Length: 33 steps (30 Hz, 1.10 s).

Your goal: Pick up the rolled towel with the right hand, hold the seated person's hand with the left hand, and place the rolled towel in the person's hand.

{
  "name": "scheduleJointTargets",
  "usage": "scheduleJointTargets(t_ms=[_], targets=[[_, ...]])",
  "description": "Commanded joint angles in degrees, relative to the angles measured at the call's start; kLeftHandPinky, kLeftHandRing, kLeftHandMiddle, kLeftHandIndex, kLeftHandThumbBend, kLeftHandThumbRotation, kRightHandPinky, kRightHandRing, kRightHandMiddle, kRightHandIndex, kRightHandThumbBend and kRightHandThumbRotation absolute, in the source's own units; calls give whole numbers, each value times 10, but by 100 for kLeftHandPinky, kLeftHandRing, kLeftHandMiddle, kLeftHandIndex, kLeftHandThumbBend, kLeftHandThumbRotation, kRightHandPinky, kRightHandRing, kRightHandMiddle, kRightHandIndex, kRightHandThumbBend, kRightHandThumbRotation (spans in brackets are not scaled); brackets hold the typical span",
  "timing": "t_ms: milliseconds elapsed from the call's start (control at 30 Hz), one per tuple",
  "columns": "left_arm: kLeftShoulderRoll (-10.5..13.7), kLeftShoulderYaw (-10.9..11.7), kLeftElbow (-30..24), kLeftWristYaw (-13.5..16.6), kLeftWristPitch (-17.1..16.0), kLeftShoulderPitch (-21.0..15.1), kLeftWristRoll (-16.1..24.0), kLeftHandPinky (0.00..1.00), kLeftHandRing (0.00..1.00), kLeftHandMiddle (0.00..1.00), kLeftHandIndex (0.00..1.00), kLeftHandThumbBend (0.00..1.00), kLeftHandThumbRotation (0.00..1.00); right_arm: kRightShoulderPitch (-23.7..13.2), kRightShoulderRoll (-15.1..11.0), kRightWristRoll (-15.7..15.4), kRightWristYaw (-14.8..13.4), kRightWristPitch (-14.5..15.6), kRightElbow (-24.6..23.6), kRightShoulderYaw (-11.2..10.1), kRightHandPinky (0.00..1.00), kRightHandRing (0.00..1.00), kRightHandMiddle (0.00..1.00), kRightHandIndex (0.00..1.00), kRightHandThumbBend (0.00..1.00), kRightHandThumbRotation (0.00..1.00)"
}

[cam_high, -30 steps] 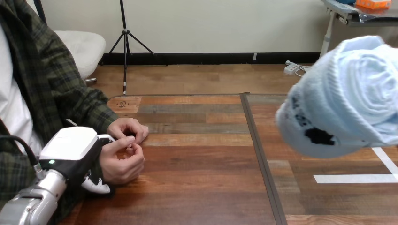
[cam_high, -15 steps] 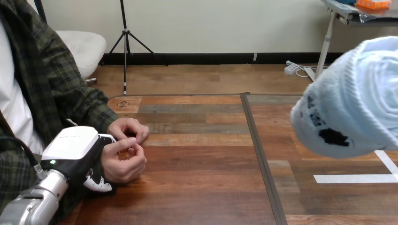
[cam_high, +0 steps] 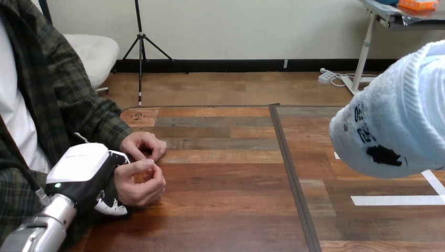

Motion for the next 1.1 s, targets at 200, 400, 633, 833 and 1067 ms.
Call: scheduleJointTargets(t_ms=[200, 400, 633, 833, 1067], targets=[[-11, 0, -16, 19, -13, 34, -29, 39, 40, 44, 45, 92, 0, -37, -7, 24, 9, -7, -11, -14, 8, 13, 17, 21, 66, 0], [-4, 9, -29, 32, -22, 51, -41, 37, 38, 42, 43, 91, 0, -40, -7, 23, 13, -9, -6, -15, 8, 13, 17, 21, 65, 0], [-1, 19, -37, 49, -30, 66, -50, 30, 33, 38, 39, 88, 0, -49, -6, 14, 17, -15, 4, -14, 7, 13, 17, 21, 64, 0], [2, 28, -62, 45, -28, 82, -61, 27, 31, 37, 38, 85, 0, -54, -8, 4, 16, -16, 10, -11, 8, 13, 17, 21, 64, 0], [-2, 38, -87, 49, -27, 95, -68, 25, 30, 37, 37, 84, 0, -62, -4, -5, 11, -11, 12, -7, 8, 13, 18, 21, 64, 0]])
